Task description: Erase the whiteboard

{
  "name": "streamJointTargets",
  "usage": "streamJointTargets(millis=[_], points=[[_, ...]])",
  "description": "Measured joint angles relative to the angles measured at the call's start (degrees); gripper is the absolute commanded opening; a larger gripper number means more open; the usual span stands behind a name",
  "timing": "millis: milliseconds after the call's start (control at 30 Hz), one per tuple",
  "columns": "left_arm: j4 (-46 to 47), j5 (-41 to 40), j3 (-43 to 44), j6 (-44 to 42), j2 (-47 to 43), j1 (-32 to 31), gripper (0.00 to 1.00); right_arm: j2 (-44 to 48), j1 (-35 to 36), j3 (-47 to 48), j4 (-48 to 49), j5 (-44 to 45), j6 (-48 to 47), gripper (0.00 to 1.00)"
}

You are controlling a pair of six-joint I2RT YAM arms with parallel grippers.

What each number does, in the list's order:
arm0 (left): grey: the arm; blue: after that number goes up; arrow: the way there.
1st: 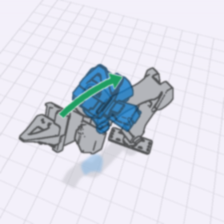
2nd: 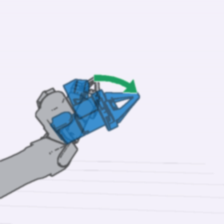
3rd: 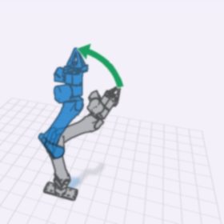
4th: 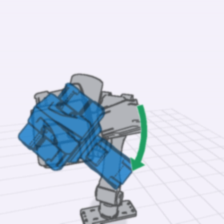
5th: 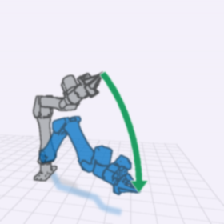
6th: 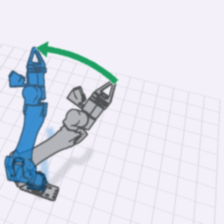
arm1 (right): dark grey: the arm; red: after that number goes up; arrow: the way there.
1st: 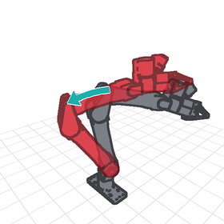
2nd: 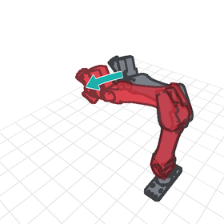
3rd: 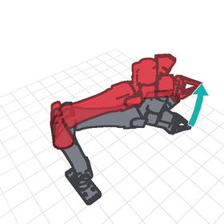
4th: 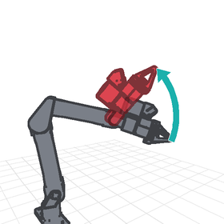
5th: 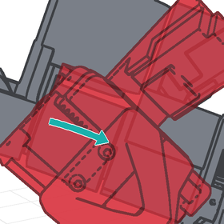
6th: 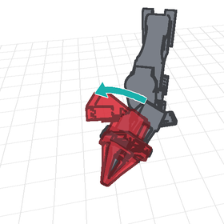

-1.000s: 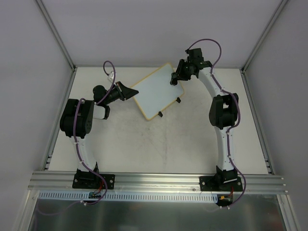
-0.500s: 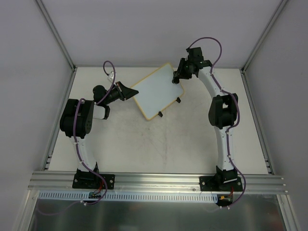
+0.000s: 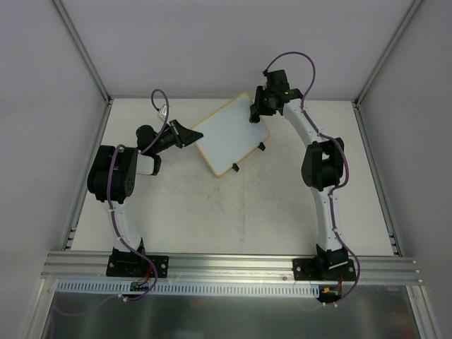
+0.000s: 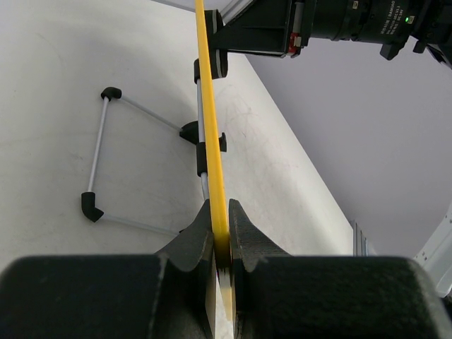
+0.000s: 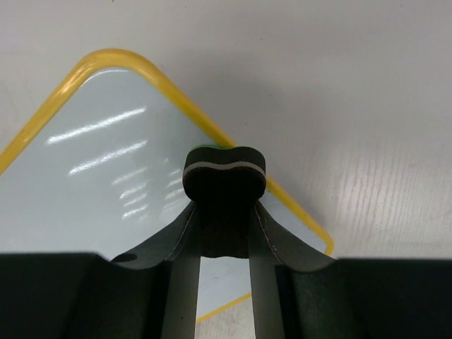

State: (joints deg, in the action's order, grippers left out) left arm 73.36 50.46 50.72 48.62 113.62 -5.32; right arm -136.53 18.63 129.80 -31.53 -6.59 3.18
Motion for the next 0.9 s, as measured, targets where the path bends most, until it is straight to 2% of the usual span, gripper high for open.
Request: streamJointTargets(millis=[233, 533, 900], points=[[-0.1, 0.0, -0.1, 0.0, -0.1, 0.0, 0.0, 3.0, 4.5, -3.7, 0.9, 1.2, -3.4, 0.0], [-0.3, 0.0, -0.1, 0.0, -0.1, 0.0, 0.0, 9.2, 12.0, -14.4, 6.4, -2.4, -4.3, 0.0], [-0.4, -0.1, -0.1, 0.1, -0.1, 0.0, 0.0, 12.9, 13.8, -22.6, 13.5, -5.9, -2.8, 0.0]])
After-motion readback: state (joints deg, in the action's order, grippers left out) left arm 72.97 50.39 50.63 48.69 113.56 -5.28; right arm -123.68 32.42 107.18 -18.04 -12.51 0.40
